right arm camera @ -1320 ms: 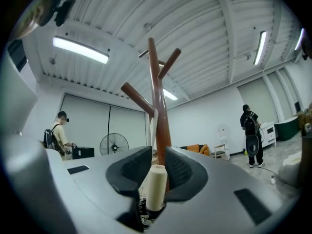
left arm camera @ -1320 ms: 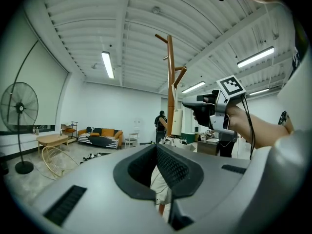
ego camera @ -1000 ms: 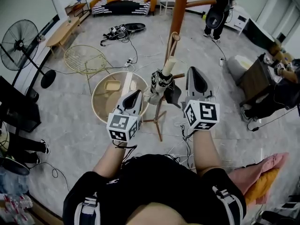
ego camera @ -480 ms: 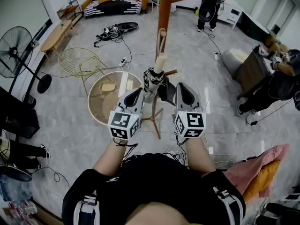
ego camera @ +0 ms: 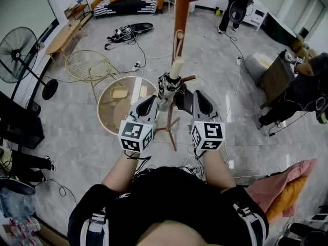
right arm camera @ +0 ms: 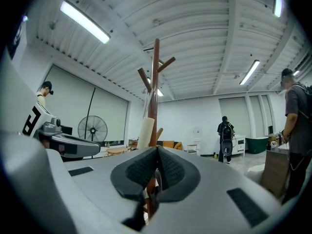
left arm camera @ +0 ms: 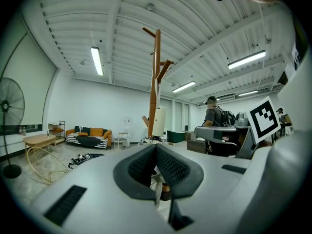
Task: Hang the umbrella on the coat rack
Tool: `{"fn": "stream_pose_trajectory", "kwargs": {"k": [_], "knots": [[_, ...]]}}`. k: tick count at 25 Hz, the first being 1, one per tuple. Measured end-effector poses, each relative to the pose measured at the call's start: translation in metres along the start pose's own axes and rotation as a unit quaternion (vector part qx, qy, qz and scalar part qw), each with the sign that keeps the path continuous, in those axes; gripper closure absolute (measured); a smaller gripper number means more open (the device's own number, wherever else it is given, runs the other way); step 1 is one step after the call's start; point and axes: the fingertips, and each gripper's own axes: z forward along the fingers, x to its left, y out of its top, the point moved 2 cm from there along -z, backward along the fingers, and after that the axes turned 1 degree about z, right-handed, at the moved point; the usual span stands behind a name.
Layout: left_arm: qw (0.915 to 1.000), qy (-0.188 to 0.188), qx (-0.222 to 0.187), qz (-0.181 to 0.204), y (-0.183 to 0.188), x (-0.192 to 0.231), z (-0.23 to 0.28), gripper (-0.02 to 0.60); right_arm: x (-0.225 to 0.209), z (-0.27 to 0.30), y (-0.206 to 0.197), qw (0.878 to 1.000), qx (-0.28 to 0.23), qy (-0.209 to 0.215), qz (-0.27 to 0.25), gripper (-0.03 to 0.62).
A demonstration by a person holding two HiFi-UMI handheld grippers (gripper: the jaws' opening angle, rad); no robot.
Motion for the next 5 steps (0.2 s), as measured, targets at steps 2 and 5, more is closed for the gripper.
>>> {"fn": "stream_pose_trajectory", "kwargs": {"k": [2, 5], "knots": [[1.0000, 0.000, 0.001, 0.000, -0.0010, 0.0002, -0.0019, 0.565, 0.0016, -0.0008, 0.0008, 1.000, -0.002, 0.002, 0.004, 0.580], [1.0000, 0.001, 0.002, -0.001, -0.0037, 0.0006, -0.0045, 0.565, 0.0041, -0.0019, 0.0015, 1.000, -0.006, 0.004, 0.007, 0.580]]}}
